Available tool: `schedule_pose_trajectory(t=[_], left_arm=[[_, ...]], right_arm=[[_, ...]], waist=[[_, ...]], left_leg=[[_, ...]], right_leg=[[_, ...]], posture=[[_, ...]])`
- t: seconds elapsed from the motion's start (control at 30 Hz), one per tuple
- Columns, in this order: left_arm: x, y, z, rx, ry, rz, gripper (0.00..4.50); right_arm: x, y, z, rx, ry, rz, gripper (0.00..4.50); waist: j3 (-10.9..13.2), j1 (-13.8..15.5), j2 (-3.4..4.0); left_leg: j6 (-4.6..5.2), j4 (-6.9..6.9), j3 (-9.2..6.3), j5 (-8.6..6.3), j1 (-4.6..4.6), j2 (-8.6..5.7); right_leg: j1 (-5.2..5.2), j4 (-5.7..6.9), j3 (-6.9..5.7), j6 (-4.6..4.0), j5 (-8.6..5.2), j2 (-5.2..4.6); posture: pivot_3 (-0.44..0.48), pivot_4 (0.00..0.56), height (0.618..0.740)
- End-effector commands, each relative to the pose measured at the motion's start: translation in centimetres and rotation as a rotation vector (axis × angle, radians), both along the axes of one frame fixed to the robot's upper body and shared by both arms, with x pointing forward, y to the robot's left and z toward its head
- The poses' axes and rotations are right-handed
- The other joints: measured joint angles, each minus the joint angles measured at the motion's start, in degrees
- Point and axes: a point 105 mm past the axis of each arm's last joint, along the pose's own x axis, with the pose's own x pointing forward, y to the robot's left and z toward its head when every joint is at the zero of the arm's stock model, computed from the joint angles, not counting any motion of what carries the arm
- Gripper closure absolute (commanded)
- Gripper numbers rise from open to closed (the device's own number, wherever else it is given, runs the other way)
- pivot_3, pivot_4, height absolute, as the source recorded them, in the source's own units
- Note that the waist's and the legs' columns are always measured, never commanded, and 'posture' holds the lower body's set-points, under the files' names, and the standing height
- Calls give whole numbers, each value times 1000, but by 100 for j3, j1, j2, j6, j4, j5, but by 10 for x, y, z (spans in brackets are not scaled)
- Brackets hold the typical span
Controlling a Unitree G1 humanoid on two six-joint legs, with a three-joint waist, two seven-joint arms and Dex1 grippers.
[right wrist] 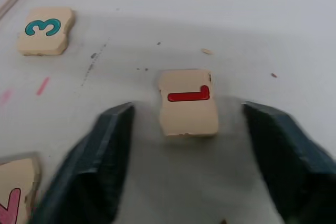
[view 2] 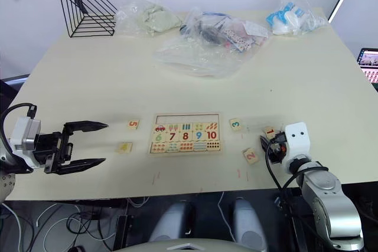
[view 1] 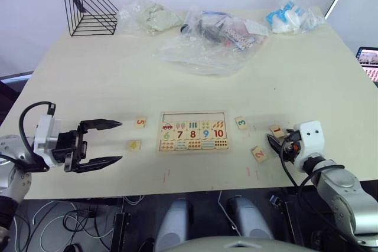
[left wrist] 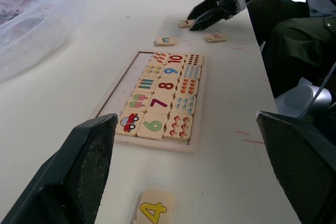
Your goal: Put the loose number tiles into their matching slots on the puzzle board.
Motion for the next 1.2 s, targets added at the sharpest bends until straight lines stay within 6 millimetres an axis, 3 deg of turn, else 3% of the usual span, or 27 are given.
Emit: schedule_pose_trajectory(t=[0.03, 0.1, 0.33, 0.57, 0.93, 1.2], left_arm=[[-2, 3, 12, 11, -44, -21, 0], [-2, 3, 12, 11, -44, -21, 0], [-1, 2, 12, 10, -46, -22, 0], [1, 4, 10, 5, -30, -7, 0], [-3, 13, 6, -9, -26, 49, 0], [-12, 29, 3, -51, -23, 159, 0]], right_arm=[[-4, -3, 0, -15, 4, -13, 2818], [-5, -3, -1, -15, 5, -14, 3683], [-3, -1, 5, -55, -15, 40, 3679], [4, 6, 27, -146, -60, 239, 3679], [15, 52, 71, -245, -54, 678, 3679], [34, 84, 88, -336, -20, 809, 3679]], waist=[[-2, 0, -4], [-6, 5, -10], [-9, 8, -14], [-8, 0, -13], [-5, -12, -10], [-5, 7, -12]], left_leg=[[0, 0, 0, 0, 0, 0], [0, 0, 0, 0, 0, 0], [0, 0, -1, 0, 0, 0], [0, 0, 1, 0, 0, -1], [0, 1, 0, 0, 0, 3], [0, 1, -21, 0, -5, 4]], right_leg=[[0, 0, 0, 0, 0, 0], [0, 0, 0, 0, 0, 0], [1, 0, -1, 0, 0, 0], [0, 0, 1, 0, 0, 1], [0, -1, 1, 0, 0, 2], [-1, -4, -9, -1, 0, -2]], posture=[[0, 150, 740], [0, 150, 740], [0, 150, 740], [0, 150, 740], [0, 150, 740], [0, 150, 740]])
